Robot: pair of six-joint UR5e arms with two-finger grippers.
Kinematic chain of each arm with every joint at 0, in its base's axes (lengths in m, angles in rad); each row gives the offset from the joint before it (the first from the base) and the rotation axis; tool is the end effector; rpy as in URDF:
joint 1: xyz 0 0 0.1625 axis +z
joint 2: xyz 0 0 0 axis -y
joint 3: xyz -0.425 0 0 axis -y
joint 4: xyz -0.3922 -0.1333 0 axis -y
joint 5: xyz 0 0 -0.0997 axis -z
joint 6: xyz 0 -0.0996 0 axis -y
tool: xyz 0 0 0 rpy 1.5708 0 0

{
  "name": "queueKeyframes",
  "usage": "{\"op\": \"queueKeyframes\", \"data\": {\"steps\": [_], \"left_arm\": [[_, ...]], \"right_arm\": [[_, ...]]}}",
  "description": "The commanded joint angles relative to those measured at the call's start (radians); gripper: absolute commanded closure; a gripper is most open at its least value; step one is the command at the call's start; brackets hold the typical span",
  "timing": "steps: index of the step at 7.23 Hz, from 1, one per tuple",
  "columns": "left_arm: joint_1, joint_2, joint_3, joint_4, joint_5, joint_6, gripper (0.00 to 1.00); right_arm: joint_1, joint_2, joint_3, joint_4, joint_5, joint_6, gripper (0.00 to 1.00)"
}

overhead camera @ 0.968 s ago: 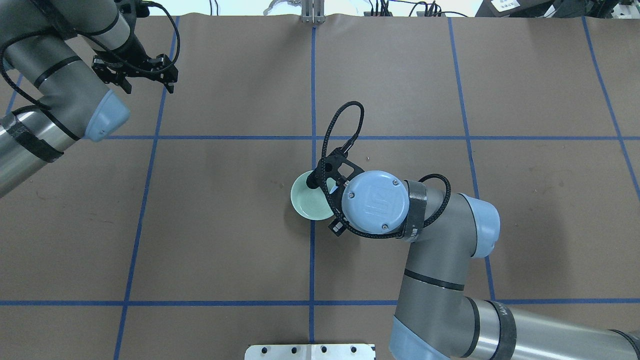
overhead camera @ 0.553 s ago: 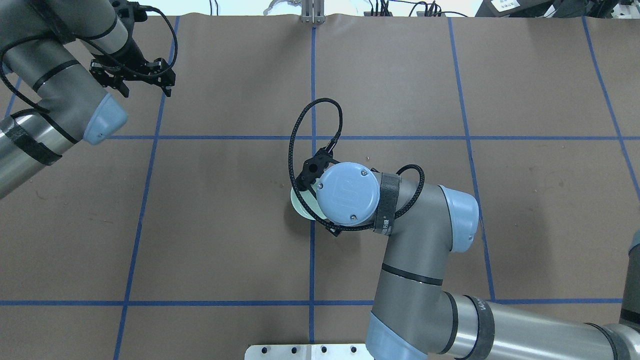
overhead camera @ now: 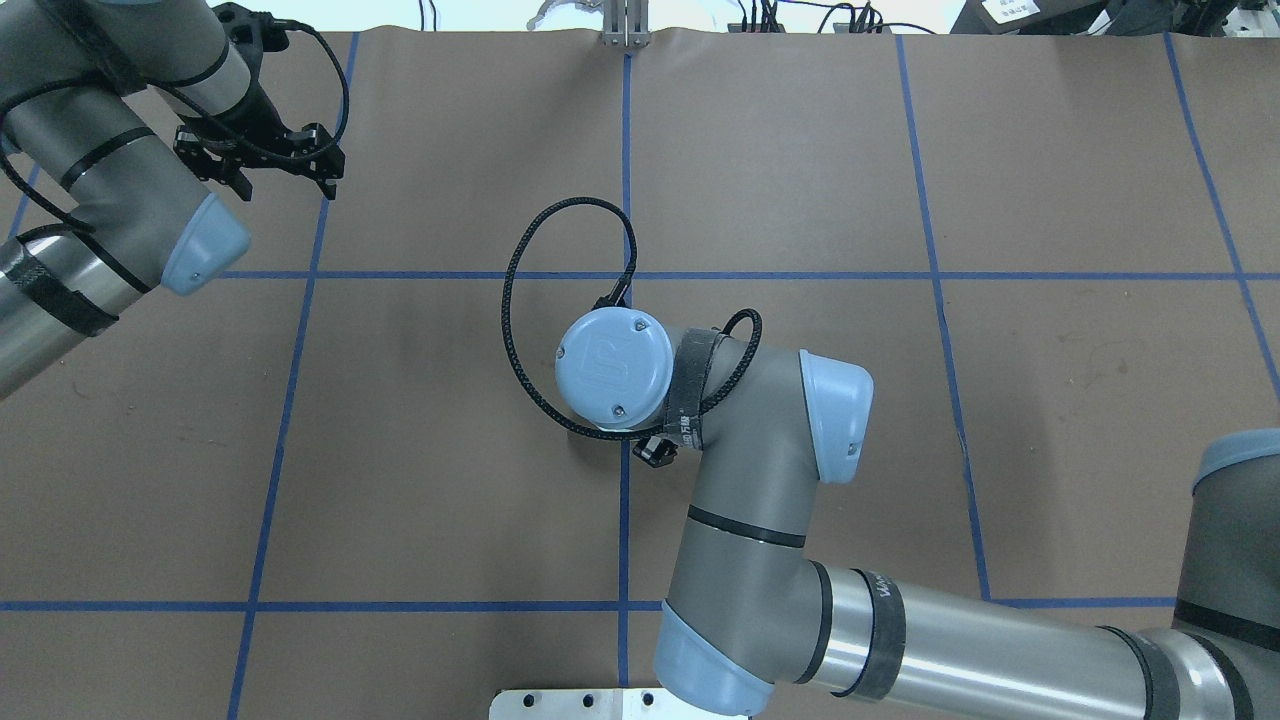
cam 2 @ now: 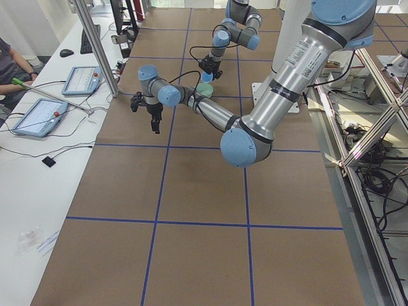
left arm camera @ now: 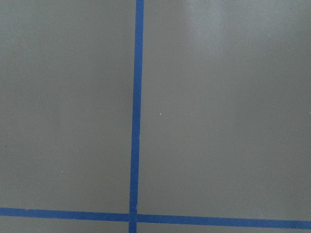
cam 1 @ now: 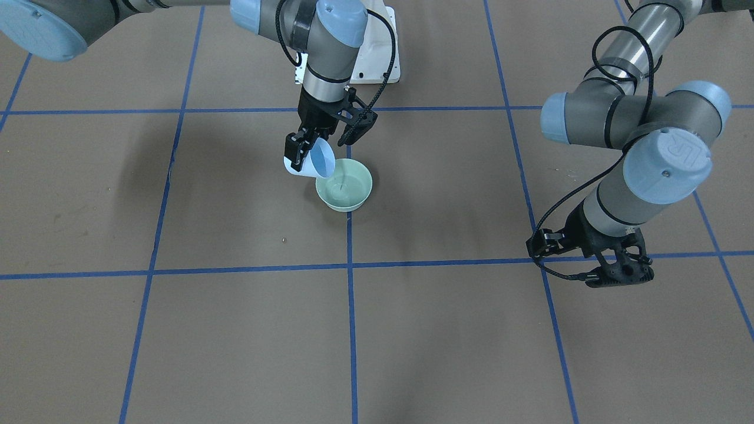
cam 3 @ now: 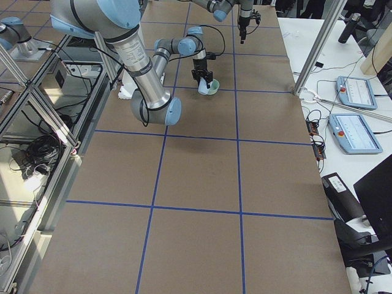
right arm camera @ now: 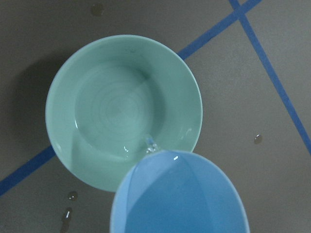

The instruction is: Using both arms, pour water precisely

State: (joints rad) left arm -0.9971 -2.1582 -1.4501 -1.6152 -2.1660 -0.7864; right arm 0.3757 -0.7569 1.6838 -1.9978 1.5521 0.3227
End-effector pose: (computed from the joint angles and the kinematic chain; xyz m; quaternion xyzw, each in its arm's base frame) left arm 0.3220 -0.6410 0.3630 0.0095 0.3726 -0.0245 0.9276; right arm -0.5826 -0.3751 0.1803 0.1857 -0.1636 -0.4073 0.8791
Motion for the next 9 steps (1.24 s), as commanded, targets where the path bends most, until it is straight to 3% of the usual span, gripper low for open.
{"op": "queueKeyframes", "data": {"steps": [1,9], "left_arm": [[0.0,0.004,0.0,0.0,0.0,-0.001,0.01],[0.003,0.018,-0.001,-0.009,0.0,-0.001,0.01]], "right_arm": [[0.002,0.048,-0.042,-0.061,-0.001,-0.053,1.0],[0.02,0.107,-0.087,-0.193,-0.018,-0.198,1.0]]}}
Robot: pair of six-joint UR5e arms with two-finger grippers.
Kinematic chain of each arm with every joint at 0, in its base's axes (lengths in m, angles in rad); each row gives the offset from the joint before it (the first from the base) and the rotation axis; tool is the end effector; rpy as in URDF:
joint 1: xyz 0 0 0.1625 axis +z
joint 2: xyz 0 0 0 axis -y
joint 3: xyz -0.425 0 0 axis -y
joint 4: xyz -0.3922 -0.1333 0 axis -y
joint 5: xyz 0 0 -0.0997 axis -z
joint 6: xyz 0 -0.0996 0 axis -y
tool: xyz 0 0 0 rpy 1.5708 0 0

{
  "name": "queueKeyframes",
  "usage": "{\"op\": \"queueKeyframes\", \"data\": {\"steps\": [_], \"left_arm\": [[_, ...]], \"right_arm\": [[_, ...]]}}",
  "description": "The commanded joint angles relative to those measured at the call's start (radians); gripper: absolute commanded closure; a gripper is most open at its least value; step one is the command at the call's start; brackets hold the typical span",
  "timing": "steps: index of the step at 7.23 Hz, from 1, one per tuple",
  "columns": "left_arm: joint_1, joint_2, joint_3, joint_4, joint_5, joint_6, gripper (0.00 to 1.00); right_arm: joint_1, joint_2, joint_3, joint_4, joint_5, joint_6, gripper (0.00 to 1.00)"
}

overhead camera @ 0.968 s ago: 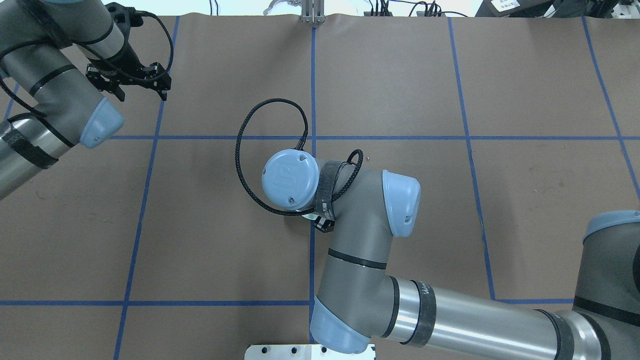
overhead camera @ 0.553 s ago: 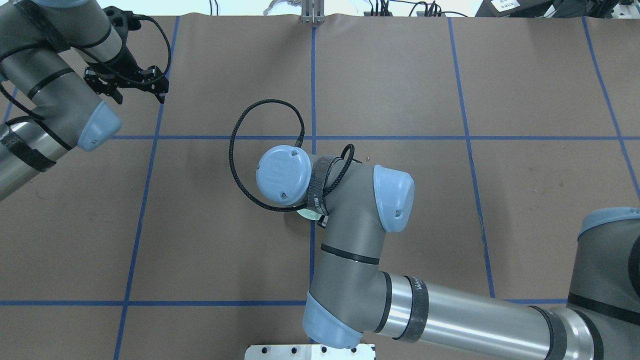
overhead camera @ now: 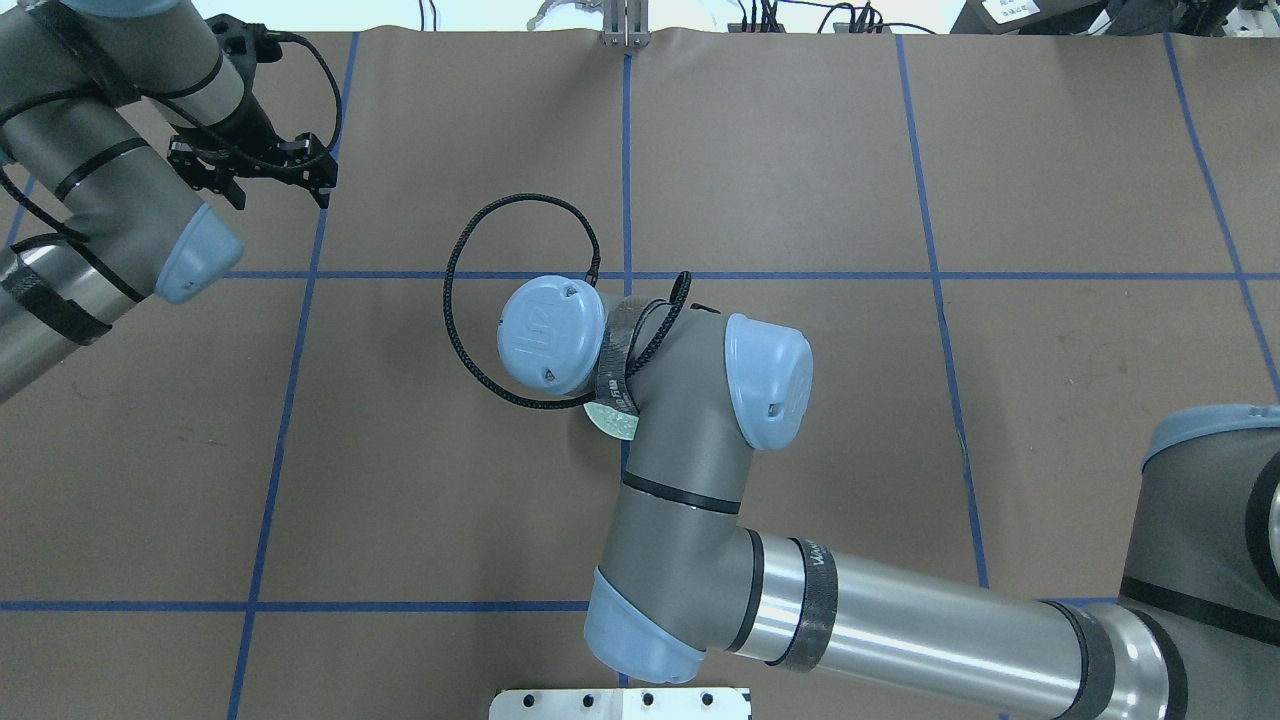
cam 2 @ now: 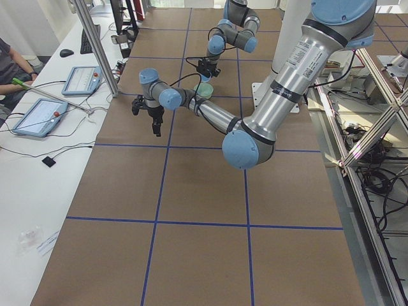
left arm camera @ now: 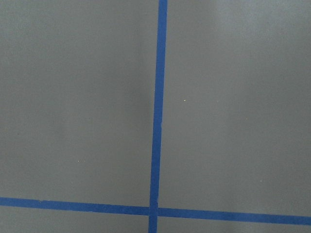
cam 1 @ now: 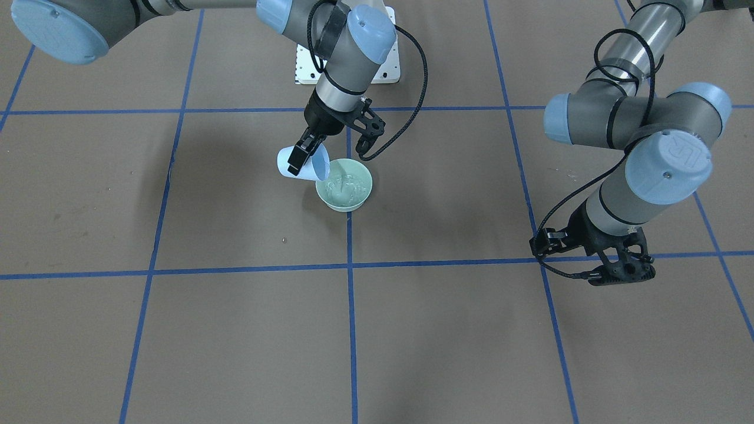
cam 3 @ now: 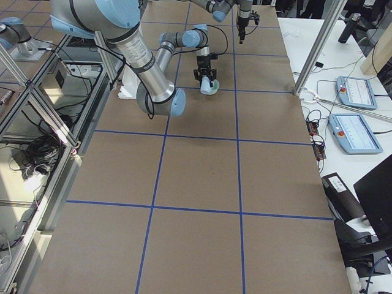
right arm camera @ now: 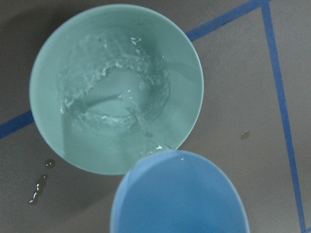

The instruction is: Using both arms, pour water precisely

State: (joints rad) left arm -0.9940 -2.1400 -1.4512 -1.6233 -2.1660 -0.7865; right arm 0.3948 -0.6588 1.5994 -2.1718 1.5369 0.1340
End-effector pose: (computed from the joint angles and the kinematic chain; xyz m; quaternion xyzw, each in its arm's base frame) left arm 0.3219 -0.6368 0.3743 0.0055 0.3702 -0.0245 0.9286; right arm -0.5884 -0.3932 0.1665 0.1442 -0.0897 -0.4880 0.8562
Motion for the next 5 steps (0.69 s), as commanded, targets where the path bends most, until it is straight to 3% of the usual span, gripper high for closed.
{"op": "queueKeyframes", "data": {"steps": [1,3,5], "left_arm": [[0.0,0.0,0.0,-0.001,0.0,0.0,0.01],[0.0,-0.001,0.0,-0.001,0.0,0.0,0.01],[0.0,-0.001,0.0,0.0,0.0,0.0,0.01]], "right_arm": [[0.003,0.008,0.002,-0.008,-0.003,0.007,1.0],[0.003,-0.022,0.022,0.125,0.002,0.126,1.0],[0.006,-0.176,0.156,0.292,0.008,0.209,1.0]]}}
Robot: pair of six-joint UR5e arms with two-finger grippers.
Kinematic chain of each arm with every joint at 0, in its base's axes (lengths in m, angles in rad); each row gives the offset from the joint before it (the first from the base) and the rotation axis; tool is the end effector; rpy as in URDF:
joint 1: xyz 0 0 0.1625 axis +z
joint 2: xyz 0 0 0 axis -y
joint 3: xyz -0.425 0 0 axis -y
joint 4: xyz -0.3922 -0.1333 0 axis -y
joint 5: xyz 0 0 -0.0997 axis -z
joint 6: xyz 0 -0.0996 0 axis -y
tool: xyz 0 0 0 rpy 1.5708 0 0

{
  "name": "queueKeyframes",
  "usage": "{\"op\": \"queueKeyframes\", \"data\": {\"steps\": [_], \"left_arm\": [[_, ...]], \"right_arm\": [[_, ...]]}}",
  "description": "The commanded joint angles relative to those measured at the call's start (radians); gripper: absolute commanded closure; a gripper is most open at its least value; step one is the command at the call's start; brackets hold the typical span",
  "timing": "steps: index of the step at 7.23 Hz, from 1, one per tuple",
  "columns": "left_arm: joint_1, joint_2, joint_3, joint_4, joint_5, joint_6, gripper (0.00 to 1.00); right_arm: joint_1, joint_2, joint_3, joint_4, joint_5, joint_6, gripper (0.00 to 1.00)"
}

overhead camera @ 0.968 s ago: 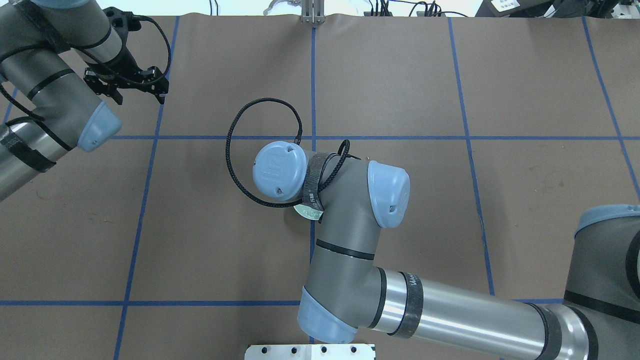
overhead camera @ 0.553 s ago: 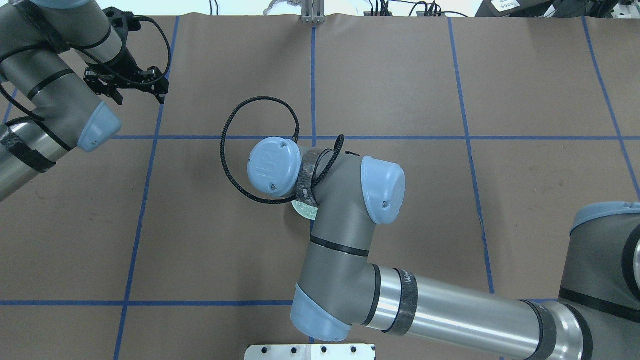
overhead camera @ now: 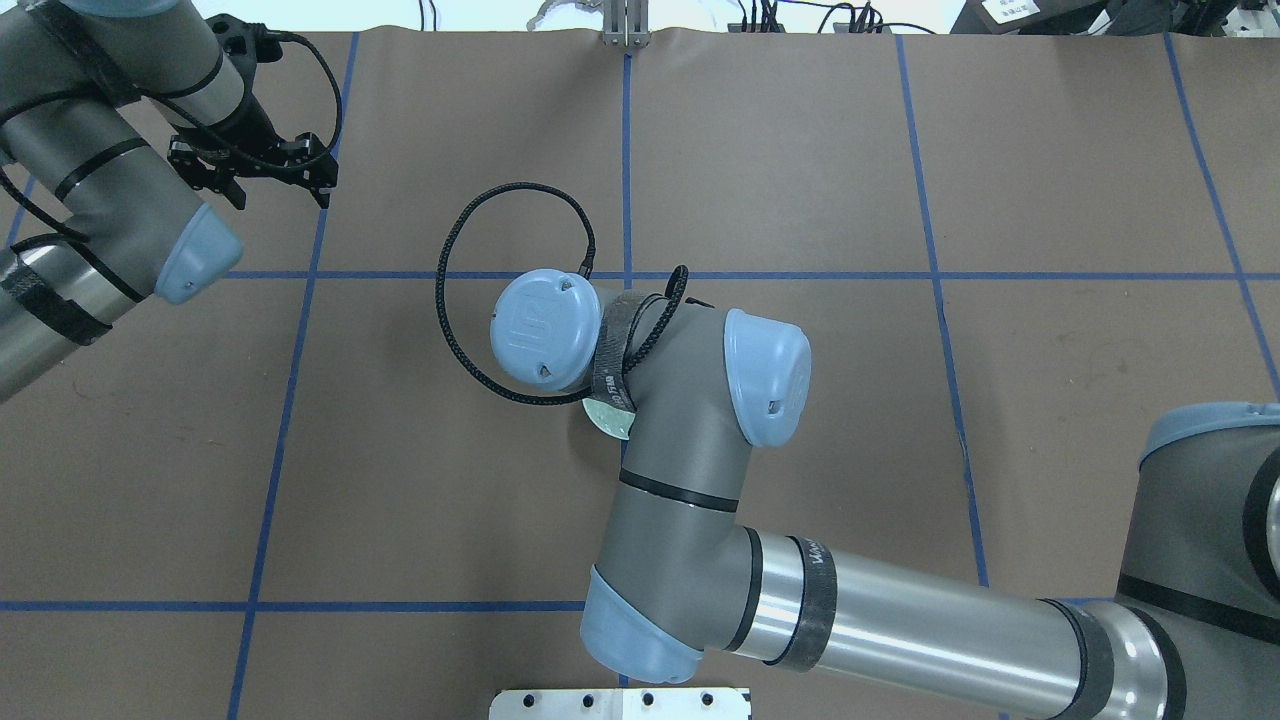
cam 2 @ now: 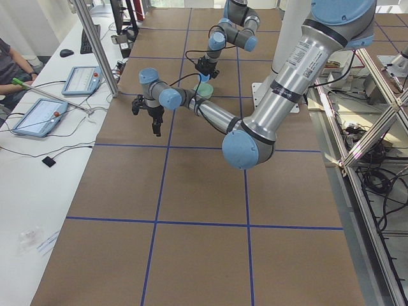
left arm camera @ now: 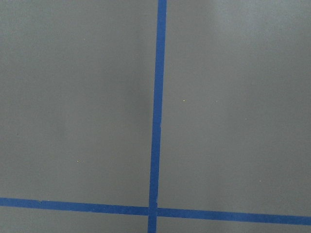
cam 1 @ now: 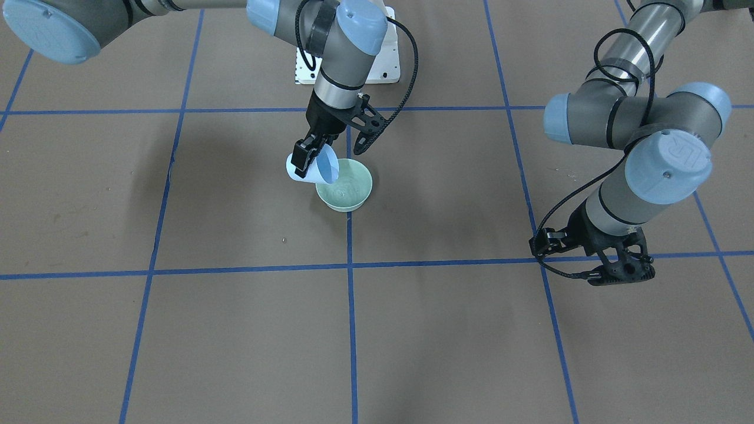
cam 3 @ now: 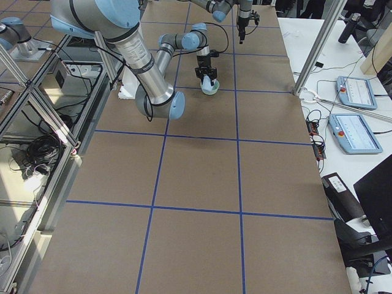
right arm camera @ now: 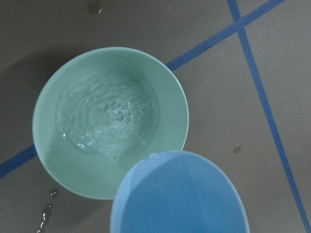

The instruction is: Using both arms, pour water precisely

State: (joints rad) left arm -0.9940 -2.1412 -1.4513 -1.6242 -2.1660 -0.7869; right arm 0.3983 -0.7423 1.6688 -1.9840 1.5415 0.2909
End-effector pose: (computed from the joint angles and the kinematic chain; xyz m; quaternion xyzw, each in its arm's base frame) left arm 0.3221 -0.6371 0.3733 0.0062 0.3708 -0.0243 0.9284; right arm -0.5781 -0.3910 0.1740 0.1983 -0.1590 -0.4093 0.8763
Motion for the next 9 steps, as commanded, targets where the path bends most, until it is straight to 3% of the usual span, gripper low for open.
{"op": "queueKeyframes", "data": {"steps": [1,3,5,7,9], "left_arm": [[0.002,-0.003,0.0,0.001,0.0,0.0,0.01],[0.005,-0.017,-0.003,-0.002,0.0,-0.011,0.01],[0.038,-0.045,-0.001,-0.005,0.002,-0.018,0.01],[0.038,-0.045,-0.001,-0.005,0.0,-0.018,0.01],[0.04,-0.048,-0.003,-0.005,0.0,-0.018,0.01]], "right_arm": [[0.011,-0.15,0.171,0.157,0.027,0.118,1.0],[0.054,-0.248,0.28,0.317,0.048,0.312,1.0],[0.134,-0.422,0.369,0.553,0.049,0.462,1.0],[0.242,-0.662,0.365,0.869,0.101,0.504,1.0],[0.348,-0.864,0.278,1.202,0.167,0.504,1.0]]}}
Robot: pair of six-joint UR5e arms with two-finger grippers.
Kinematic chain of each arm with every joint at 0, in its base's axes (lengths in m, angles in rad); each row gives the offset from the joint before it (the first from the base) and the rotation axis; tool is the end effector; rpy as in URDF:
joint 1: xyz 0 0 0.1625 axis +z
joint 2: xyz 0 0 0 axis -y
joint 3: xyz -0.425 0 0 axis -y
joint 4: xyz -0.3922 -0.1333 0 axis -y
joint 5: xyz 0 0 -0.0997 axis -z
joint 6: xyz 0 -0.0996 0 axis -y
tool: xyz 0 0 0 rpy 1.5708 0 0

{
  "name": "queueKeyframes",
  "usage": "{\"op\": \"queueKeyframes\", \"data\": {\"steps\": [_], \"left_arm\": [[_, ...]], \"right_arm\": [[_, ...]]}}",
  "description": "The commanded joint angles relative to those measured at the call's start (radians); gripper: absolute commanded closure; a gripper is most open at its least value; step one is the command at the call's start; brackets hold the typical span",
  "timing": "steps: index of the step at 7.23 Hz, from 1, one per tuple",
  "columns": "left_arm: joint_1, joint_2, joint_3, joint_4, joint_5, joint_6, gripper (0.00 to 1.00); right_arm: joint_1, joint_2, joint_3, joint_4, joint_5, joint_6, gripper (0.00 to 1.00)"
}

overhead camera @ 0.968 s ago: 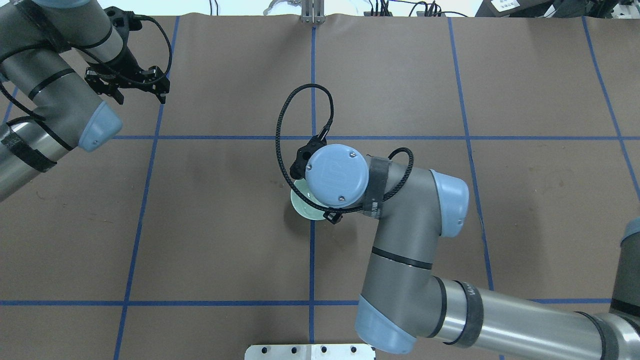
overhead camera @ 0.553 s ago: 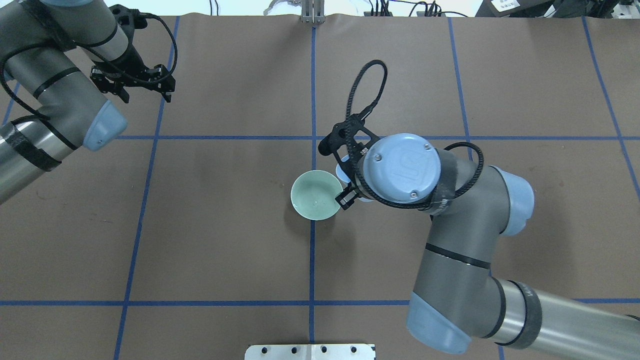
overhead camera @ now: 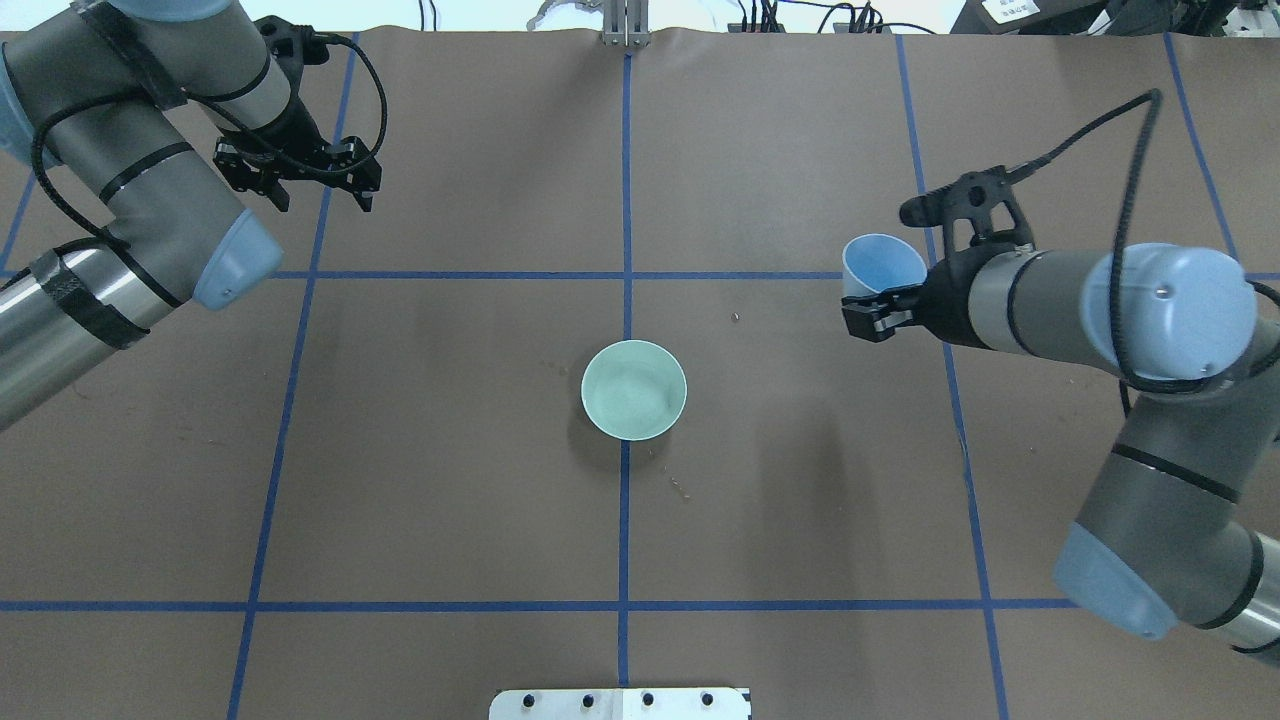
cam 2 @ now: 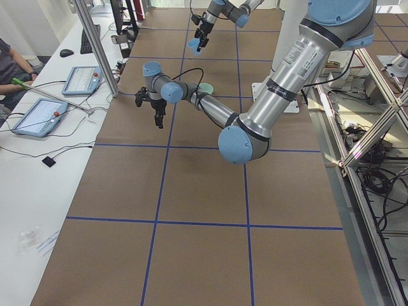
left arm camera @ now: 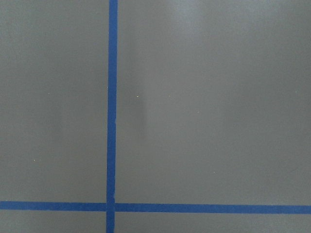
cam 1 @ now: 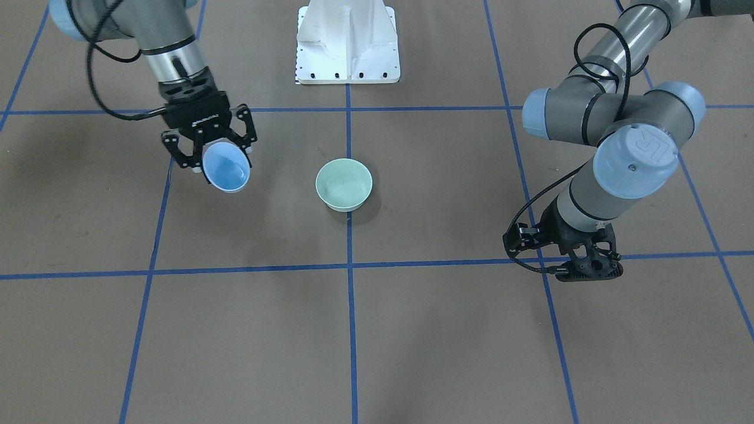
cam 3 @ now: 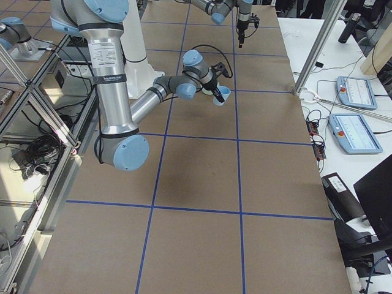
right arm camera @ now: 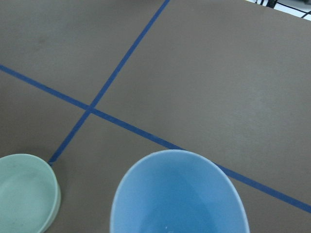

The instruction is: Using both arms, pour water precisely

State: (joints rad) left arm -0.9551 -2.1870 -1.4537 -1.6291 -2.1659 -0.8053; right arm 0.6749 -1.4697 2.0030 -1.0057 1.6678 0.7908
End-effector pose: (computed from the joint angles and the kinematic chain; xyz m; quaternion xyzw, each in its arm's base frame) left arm 0.3516 -0.6311 0.3389 0.0155 0.3852 -0.0067 0.9227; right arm -0.3243 -0.4179 0.3423 0.3158 -0.4169 -0.0700 0.8494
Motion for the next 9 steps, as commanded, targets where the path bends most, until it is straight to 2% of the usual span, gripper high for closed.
{"op": "queueKeyframes", "data": {"steps": [1,3,4,5,7,9], "left_arm": [[0.002,-0.002,0.0,0.0,0.0,0.0,0.01],[0.004,-0.005,-0.005,0.002,0.0,-0.032,0.01],[0.01,-0.008,-0.004,0.003,0.0,-0.035,0.01],[0.012,-0.008,-0.004,0.003,0.0,-0.035,0.01],[0.012,-0.008,-0.004,0.005,0.0,-0.035,0.01],[0.012,-0.008,-0.004,0.006,0.0,-0.035,0.01]], "right_arm": [[0.125,-0.194,-0.157,0.418,0.078,0.004,1.0],[0.204,-0.235,-0.481,0.888,0.128,0.004,1.0],[0.231,-0.235,-0.604,1.05,0.141,0.002,1.0],[0.235,-0.238,-0.642,1.115,0.138,-0.002,1.0],[0.235,-0.265,-0.656,1.15,0.135,-0.012,1.0],[0.232,-0.281,-0.713,1.231,0.129,-0.065,1.0]]}}
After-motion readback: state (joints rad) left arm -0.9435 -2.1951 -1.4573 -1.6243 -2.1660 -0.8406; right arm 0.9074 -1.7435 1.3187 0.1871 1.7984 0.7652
